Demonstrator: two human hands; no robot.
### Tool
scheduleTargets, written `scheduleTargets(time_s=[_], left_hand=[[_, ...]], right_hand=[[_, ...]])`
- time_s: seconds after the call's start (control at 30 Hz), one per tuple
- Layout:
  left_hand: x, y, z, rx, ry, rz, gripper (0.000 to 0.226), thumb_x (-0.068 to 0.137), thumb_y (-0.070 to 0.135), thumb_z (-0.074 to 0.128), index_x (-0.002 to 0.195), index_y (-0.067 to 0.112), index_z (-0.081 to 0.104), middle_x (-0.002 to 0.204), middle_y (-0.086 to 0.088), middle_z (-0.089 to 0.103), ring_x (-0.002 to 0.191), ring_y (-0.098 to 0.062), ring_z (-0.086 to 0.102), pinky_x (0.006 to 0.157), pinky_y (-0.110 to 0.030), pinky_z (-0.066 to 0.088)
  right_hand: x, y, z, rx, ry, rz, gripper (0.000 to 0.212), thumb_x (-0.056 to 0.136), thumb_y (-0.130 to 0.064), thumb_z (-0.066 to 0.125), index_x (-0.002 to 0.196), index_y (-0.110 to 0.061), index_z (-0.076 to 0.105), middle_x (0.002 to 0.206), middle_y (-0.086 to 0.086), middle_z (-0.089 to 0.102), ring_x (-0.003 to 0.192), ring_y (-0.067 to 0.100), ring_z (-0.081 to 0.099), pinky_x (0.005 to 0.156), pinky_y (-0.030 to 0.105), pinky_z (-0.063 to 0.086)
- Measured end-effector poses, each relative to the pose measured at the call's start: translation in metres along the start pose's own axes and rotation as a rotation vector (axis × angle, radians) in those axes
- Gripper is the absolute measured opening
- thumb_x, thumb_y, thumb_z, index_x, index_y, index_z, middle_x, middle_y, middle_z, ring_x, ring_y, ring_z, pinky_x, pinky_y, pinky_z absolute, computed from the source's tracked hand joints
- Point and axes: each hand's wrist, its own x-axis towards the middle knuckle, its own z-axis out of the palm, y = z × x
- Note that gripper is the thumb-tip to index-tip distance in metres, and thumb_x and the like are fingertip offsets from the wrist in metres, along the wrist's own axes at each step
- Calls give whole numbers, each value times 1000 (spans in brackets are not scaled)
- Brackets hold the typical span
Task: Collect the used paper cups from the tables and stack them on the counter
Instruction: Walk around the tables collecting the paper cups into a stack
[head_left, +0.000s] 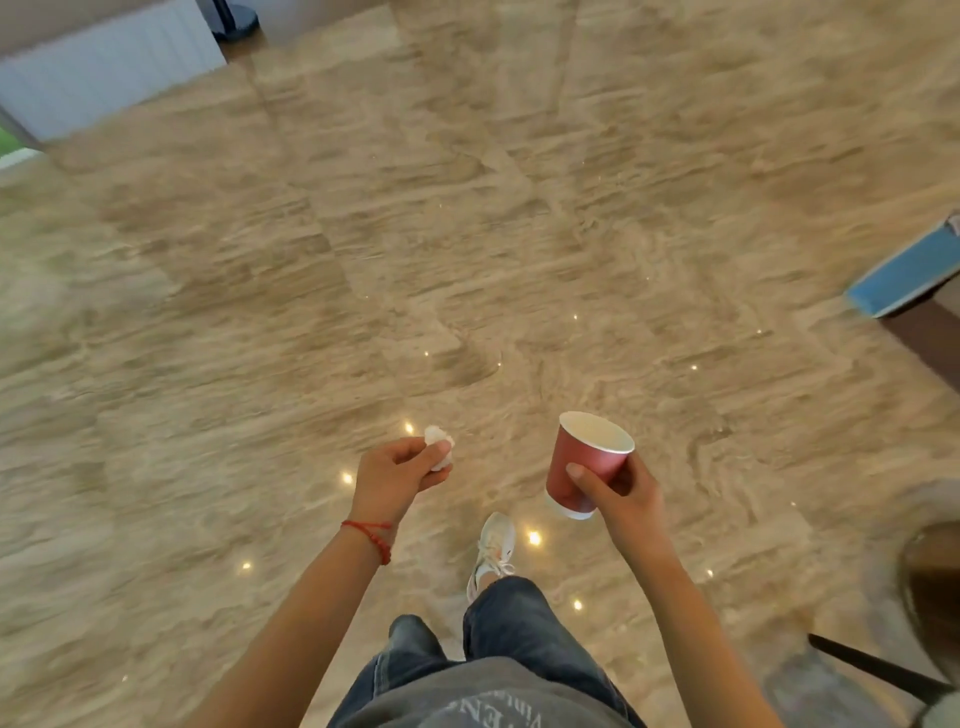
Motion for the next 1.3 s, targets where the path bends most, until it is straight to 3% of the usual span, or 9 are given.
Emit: scheduleTargets(time_s=[0.13,0.37,0.7,0.8,0.93,1.3], left_hand=[[46,38,55,74,-96,30,7,78,6,70,71,7,70,64,1,72,62,-12,69,59,-17,55],[100,74,156,208,-305,68,23,76,7,72,56,18,72,61,1,71,62,-10,69,58,-16,54],[146,91,295,392,-614,44,7,76,8,72,72,13,74,65,1,72,63,-10,69,59,-18,55],[167,98,341,427,-673,38,16,76,9,72,63,19,74,66,1,73,64,-11,70,60,-19,56],[198,113,410,448,-738,50,17,76,7,72,62,17,73,64,1,72,64,-10,69,58,-17,54],[254,146,588,544,-906,55,2,76,11,73,75,10,72,67,2,73,69,-10,70,62,-17,54]], right_hand=[[48,-22,-25,72,77,-6,36,75,-22,76,102,-35,57,91,-16,69,85,-5,64,63,9,49],[92,-32,-64,143,247,34,34,75,-19,76,100,-33,58,92,-12,69,83,-3,65,64,10,50],[129,-29,-139,285,611,108,33,75,-16,76,99,-31,59,90,-10,70,80,-4,66,62,10,50],[157,-32,-162,307,682,113,33,75,-16,76,101,-29,59,92,-10,70,81,-3,66,63,11,50],[206,-41,-195,344,749,122,35,76,-14,75,106,-21,59,93,-7,69,79,-6,65,61,8,48],[313,-74,-291,384,864,151,38,75,-19,75,108,-25,57,95,-8,68,84,-3,65,63,11,50]])
